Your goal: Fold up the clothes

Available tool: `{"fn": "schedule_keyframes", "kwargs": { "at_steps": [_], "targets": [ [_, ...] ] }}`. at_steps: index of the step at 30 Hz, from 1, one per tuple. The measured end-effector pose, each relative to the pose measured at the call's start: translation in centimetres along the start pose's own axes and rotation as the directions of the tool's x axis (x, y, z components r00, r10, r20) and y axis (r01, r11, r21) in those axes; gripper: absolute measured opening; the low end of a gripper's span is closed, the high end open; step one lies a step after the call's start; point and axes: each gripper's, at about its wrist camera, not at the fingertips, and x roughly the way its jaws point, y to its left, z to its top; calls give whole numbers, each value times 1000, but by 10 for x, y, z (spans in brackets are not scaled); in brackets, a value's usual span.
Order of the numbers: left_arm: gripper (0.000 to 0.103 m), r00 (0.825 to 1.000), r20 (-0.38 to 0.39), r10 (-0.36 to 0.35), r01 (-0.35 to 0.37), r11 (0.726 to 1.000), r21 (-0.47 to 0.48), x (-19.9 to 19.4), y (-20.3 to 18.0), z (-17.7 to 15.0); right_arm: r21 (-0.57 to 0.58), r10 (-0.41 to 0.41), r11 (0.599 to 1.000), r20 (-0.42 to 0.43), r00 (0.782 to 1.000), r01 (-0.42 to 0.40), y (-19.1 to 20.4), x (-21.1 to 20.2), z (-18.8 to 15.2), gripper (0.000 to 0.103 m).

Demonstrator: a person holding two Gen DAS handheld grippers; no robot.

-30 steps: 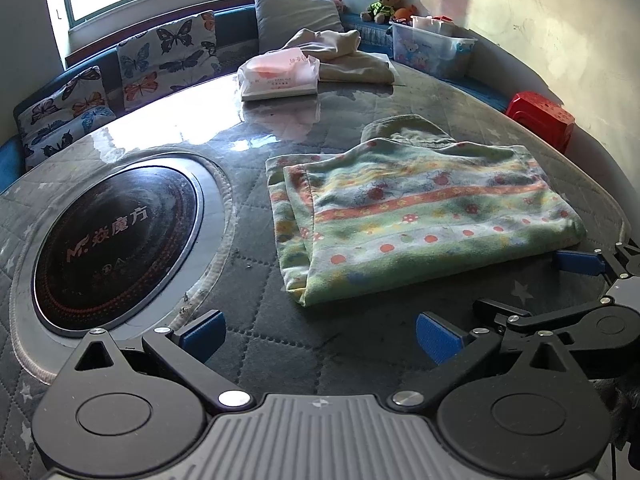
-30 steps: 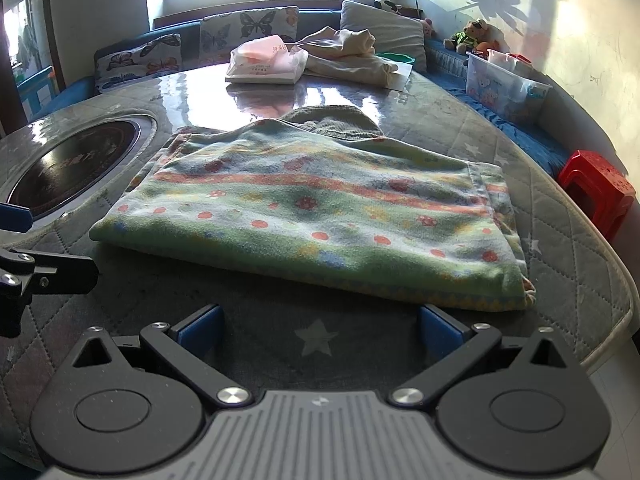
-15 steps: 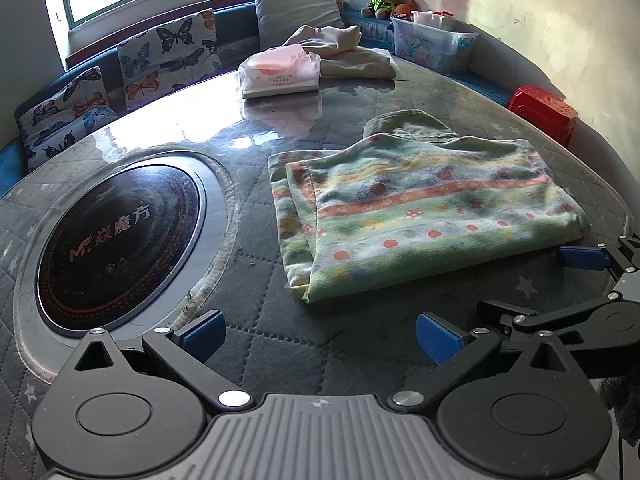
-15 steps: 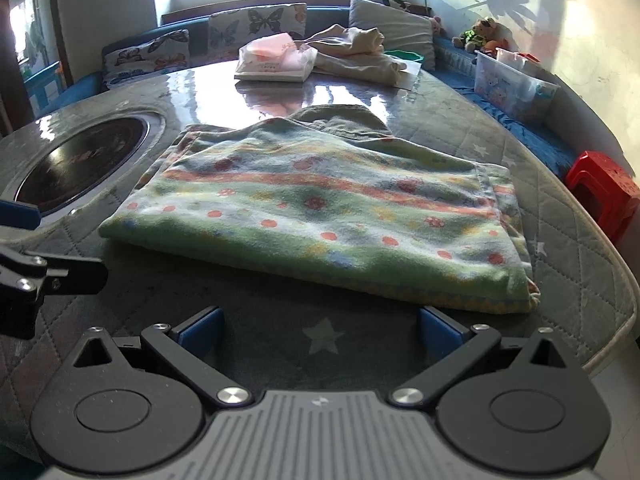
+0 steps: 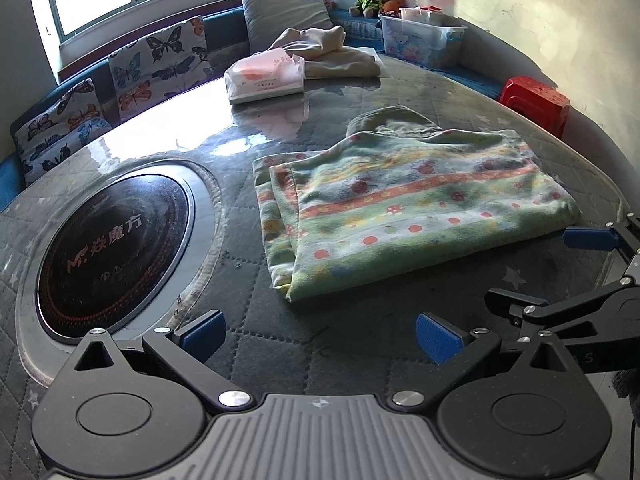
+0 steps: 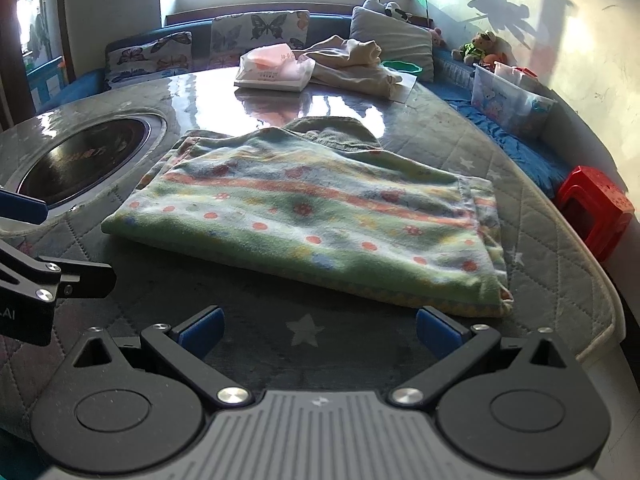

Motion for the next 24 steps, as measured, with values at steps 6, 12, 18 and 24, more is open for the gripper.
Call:
{"fn": "schedule_keyframes", "kwargs": {
  "at_steps": [6, 12, 18, 24],
  "targets": [
    [103, 1000, 8, 7, -7, 1000, 16, -4, -4, 0, -5, 9, 1000, 19, 1000, -9, 0, -7, 2, 103],
    [103, 1000, 27, 17, -17, 999, 28, -10, -6, -1, -15, 14, 1000, 43, 999, -13, 2, -15, 4, 103],
    [103, 999, 43, 19, -21, 999, 29, -15, -7, 0, -16, 8, 1000, 62, 998, -7, 1, -22, 7, 103],
    [103, 999, 51, 17, -19, 999, 34, -17, -9, 0, -14, 5, 1000, 65, 998, -4, 1, -25, 5, 103]
  ]
}}
